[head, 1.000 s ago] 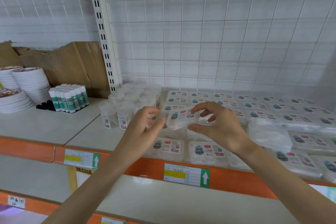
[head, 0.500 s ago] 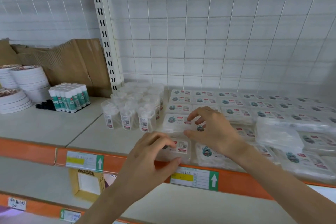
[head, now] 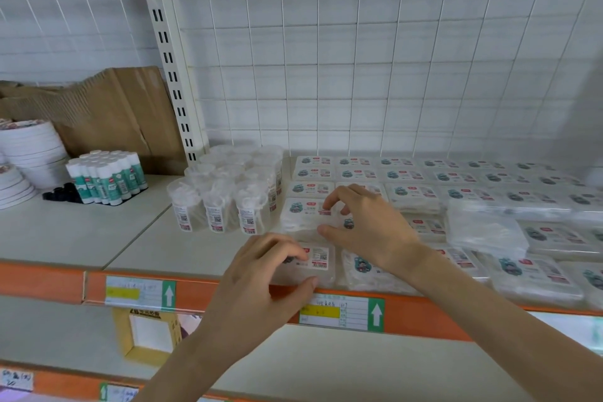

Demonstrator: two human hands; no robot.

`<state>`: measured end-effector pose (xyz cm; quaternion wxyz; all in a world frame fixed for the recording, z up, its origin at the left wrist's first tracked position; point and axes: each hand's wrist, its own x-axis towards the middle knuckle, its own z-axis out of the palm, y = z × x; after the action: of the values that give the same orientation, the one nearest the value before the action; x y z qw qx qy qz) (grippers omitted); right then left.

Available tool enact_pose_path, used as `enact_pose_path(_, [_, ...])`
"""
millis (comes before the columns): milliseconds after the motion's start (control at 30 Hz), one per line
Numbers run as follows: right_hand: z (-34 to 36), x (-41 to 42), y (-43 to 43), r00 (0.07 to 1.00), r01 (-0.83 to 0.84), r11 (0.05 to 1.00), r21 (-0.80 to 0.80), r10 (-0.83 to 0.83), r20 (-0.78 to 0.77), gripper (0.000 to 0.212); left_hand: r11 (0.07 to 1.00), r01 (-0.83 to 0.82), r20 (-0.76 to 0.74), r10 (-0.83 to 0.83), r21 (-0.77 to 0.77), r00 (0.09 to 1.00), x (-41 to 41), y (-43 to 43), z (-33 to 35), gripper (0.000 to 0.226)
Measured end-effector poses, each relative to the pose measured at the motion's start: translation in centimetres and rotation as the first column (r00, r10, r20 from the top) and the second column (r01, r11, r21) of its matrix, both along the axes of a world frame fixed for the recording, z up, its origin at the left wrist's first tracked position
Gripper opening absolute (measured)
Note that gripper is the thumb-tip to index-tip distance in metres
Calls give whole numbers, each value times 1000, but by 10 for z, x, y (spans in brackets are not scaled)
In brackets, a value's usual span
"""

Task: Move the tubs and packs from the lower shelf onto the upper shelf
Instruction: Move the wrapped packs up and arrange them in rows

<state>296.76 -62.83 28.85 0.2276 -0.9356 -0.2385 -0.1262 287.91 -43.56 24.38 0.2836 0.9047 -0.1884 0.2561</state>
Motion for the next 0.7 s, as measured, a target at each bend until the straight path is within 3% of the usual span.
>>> enact_pose_path(333, [-2, 0, -4, 999, -31, 999, 16, 31, 23, 36, 1000, -7, -19, 8, 17, 1000, -1, 0, 2, 26])
enact_pose_path(567, [3, -3, -33, 998, 16, 994, 111, -22, 56, 22, 999, 5, 9, -5, 35, 1000, 4, -16, 24, 32])
enact_pose_path(700, [5, -9, -59, 995, 55, 988, 141, -65, 70, 16, 990, 32, 20, -35, 135, 999, 20, -45, 45, 37])
